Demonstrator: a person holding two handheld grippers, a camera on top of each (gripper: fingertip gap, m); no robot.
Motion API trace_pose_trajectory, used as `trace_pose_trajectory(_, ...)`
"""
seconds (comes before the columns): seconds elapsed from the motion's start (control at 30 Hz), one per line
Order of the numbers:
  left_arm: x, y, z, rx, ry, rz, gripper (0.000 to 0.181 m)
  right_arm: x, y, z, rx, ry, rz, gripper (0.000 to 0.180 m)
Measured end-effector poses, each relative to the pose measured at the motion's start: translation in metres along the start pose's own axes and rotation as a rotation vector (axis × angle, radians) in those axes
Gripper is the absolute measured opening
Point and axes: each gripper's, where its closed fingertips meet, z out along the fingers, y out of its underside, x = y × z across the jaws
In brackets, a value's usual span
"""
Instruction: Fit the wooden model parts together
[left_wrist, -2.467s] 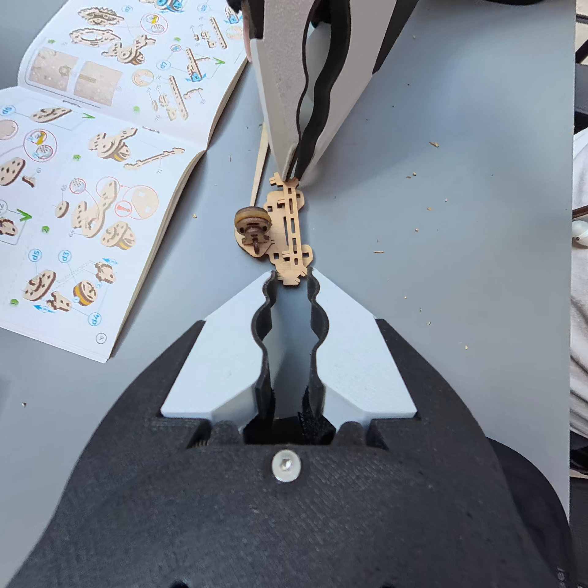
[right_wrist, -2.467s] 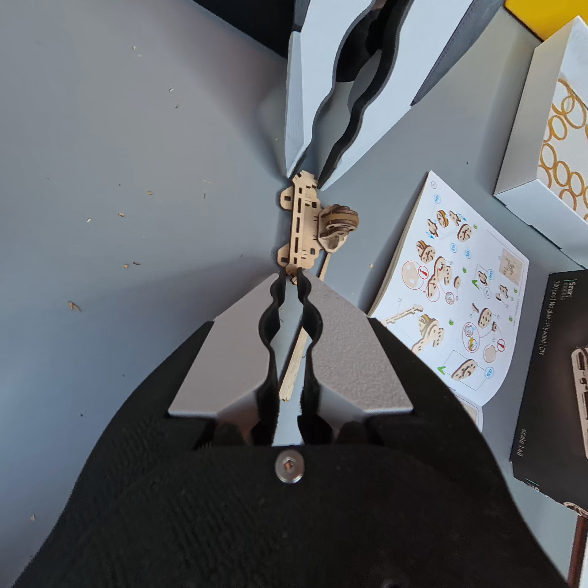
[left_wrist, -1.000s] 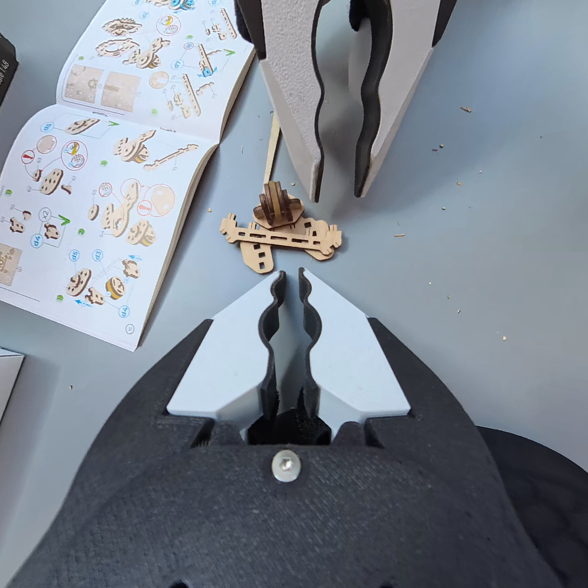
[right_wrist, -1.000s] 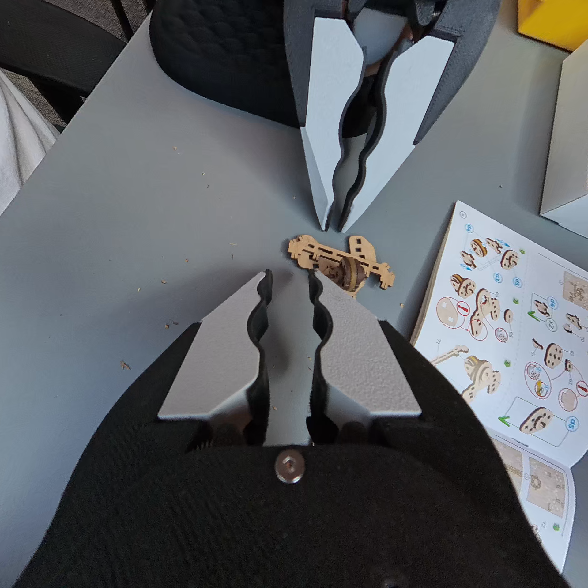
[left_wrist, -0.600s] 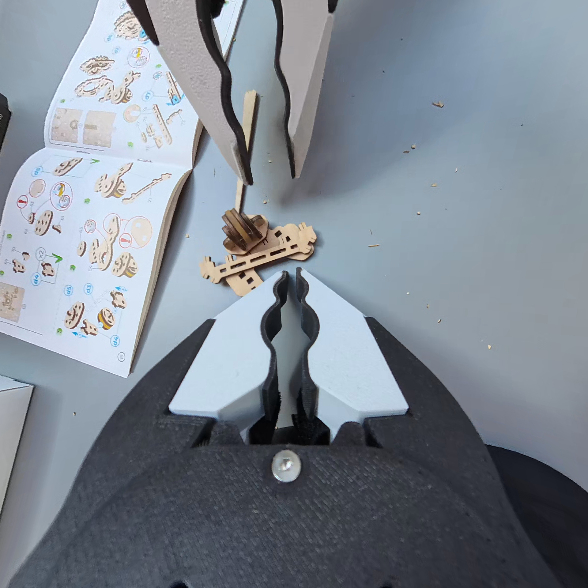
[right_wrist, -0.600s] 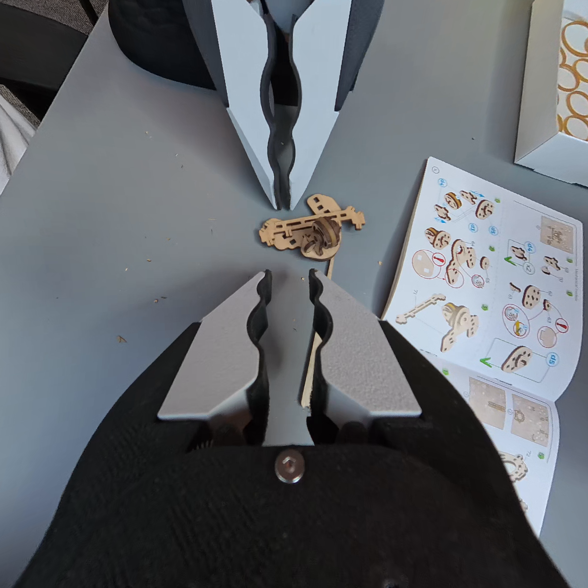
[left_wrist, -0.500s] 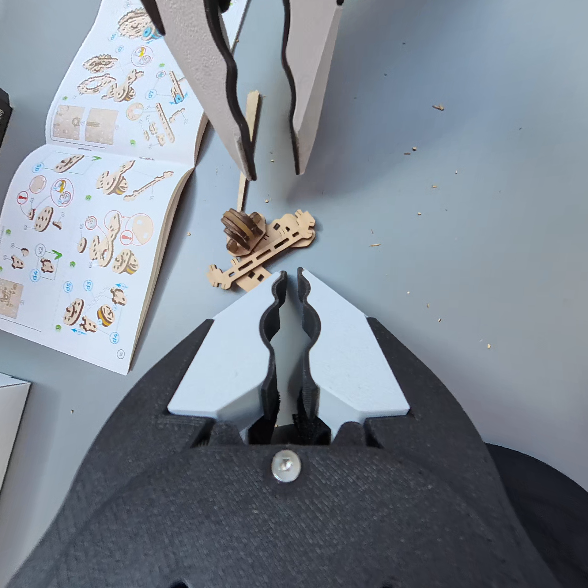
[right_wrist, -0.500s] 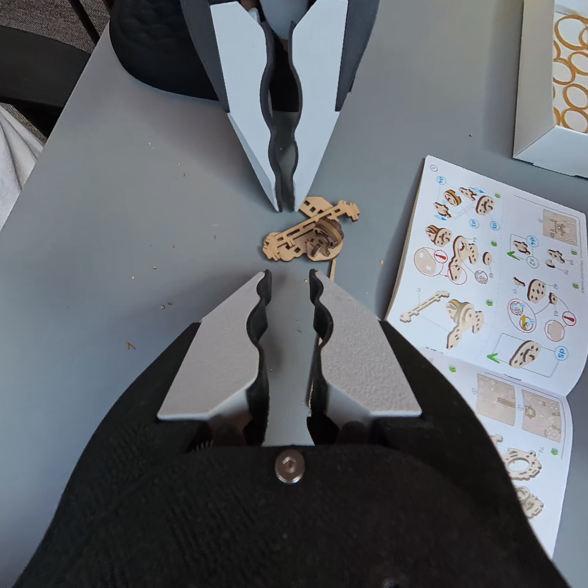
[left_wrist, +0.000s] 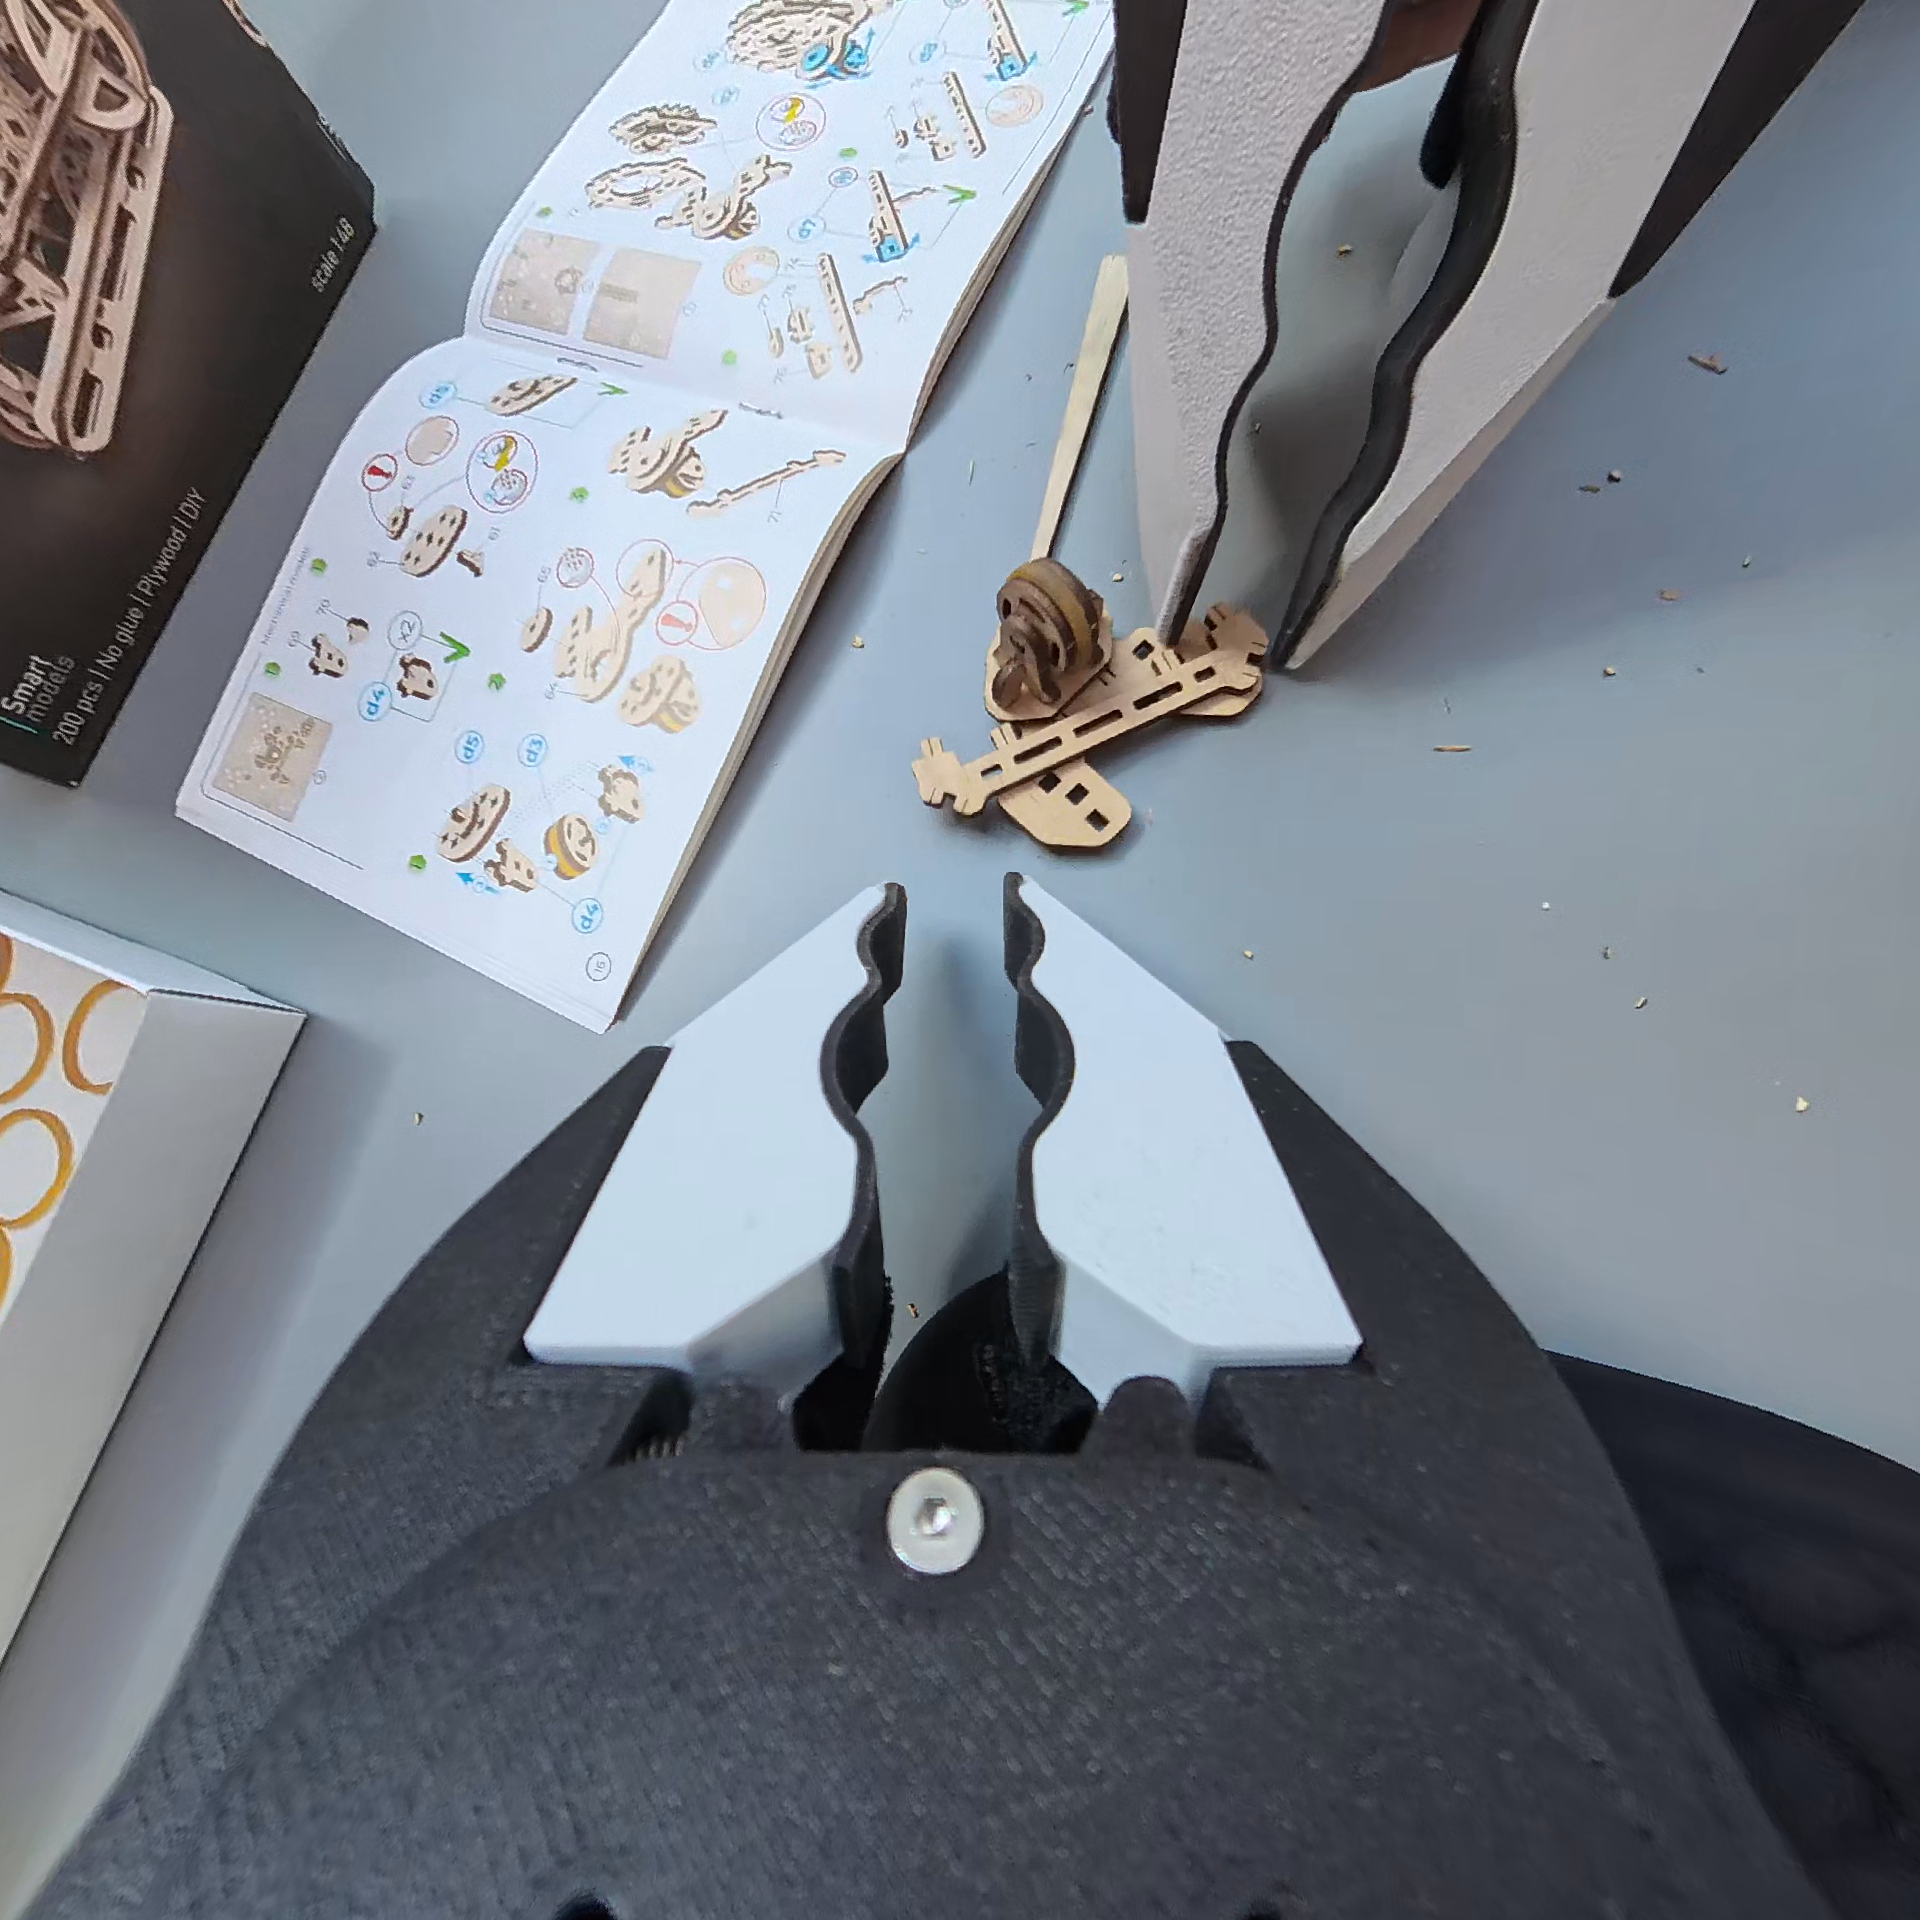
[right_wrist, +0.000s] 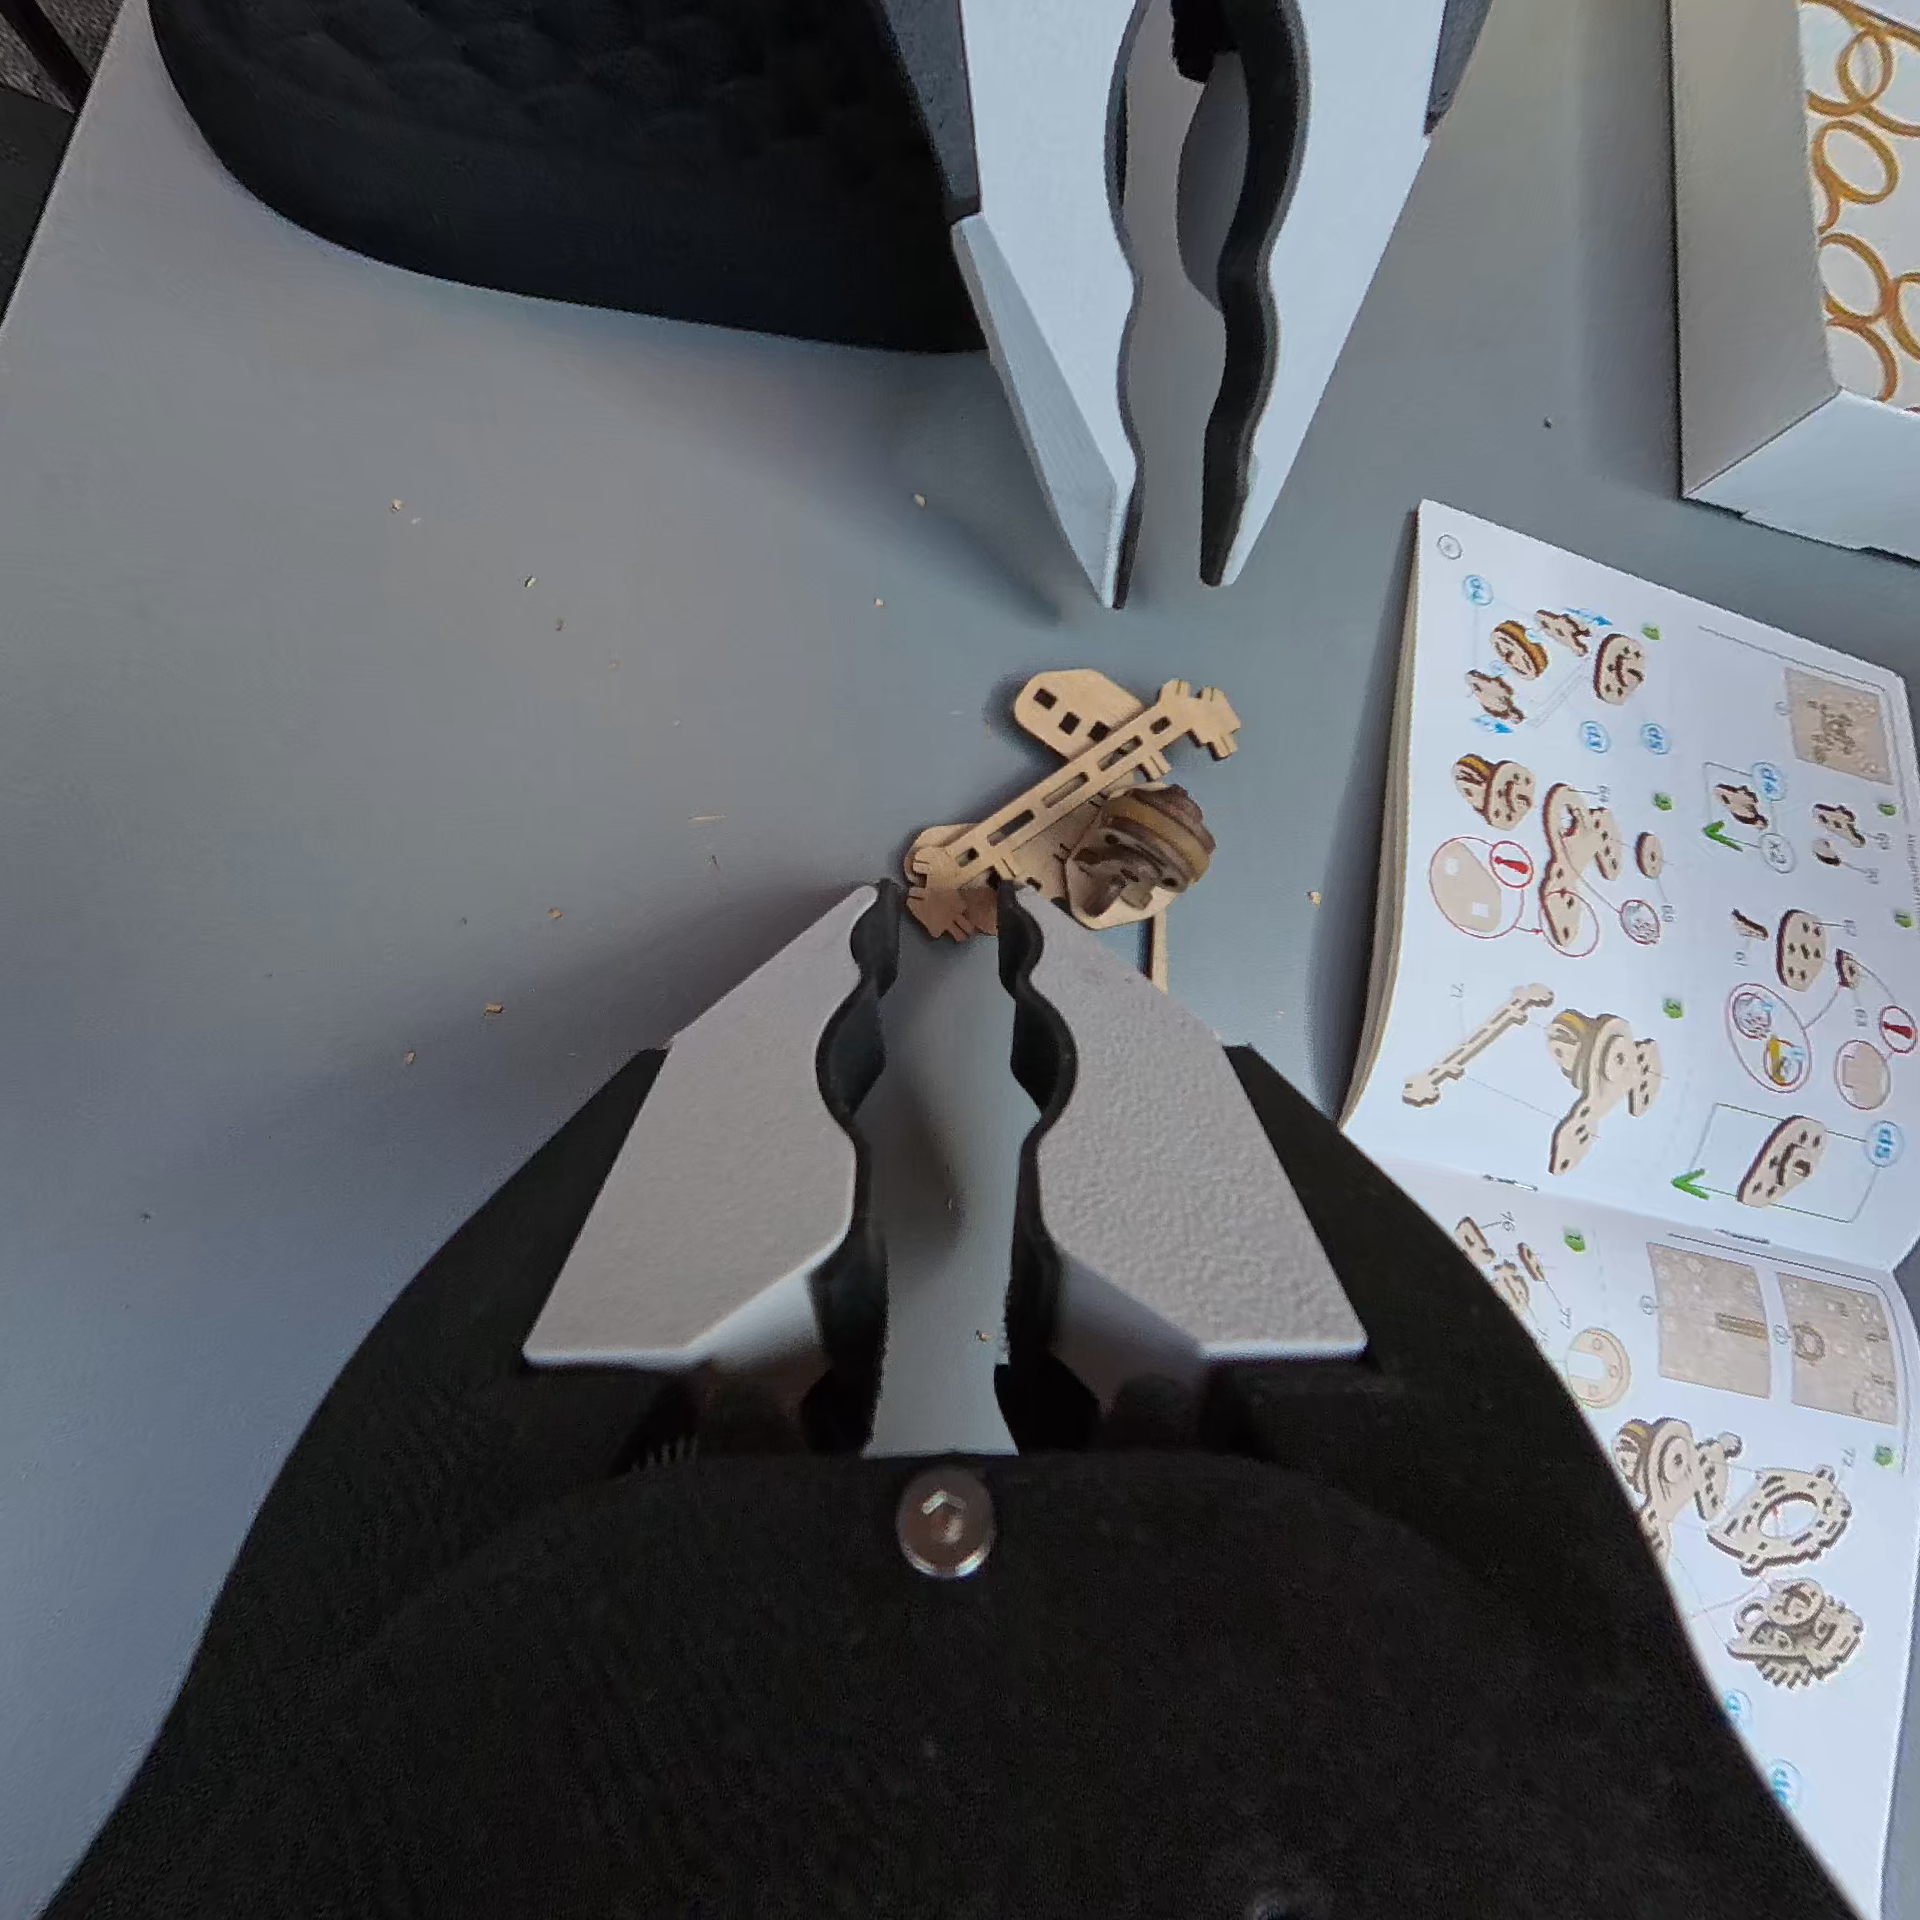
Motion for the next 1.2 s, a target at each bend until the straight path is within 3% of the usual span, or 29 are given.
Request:
trace_pose_trajectory(0.03, 0.000, 0.000, 0.000, 0.001, 0.001, -0.001, 0.016, 0.001, 0.001, 0.000, -0.002, 0.009, -0.009, 0.013)
trace_pose_trajectory(0.2, 0.000, -0.002, -0.002, 0.022, 0.003, -0.008, 0.019, 0.001, -0.004, -0.009, 0.031, -0.009, -0.032, 0.011)
trace_pose_trajectory(0.43, 0.011, -0.039, -0.018, 0.220, 0.004, 0.159, 0.036, -0.020, -0.024, -0.045, 0.277, -0.346, 0.146, 0.011)
trace_pose_trajectory(0.53, 0.023, -0.053, -0.025, 0.276, -0.033, 0.323, 0.028, -0.022, -0.026, -0.054, 0.329, -0.416, 0.179, 0.011)
trace_pose_trajectory(0.67, 0.031, -0.051, -0.015, 0.197, -0.063, 0.459, 0.027, -0.028, -0.026, -0.056, 0.333, -0.454, 0.162, 0.011)
trace_pose_trajectory(0.83, 0.035, -0.053, -0.007, 0.196, -0.088, 0.593, 0.008, -0.031, -0.027, -0.056, 0.335, -0.483, 0.170, 0.011)
trace_pose_trajectory(0.93, 0.033, -0.044, -0.002, 0.125, -0.017, 0.599, 0.003, -0.023, -0.024, -0.054, 0.339, -0.461, 0.213, 0.011)
trace_pose_trajectory(1.03, 0.026, -0.032, 0.003, 0.033, 0.078, 0.540, 0.000, -0.003, -0.024, -0.054, 0.354, -0.367, 0.282, 0.027)
trace_pose_trajectory(1.2, 0.028, -0.021, 0.000, -0.075, 0.353, 0.417, 0.001, 0.026, -0.032, -0.057, 0.312, -0.060, 0.298, 0.029)
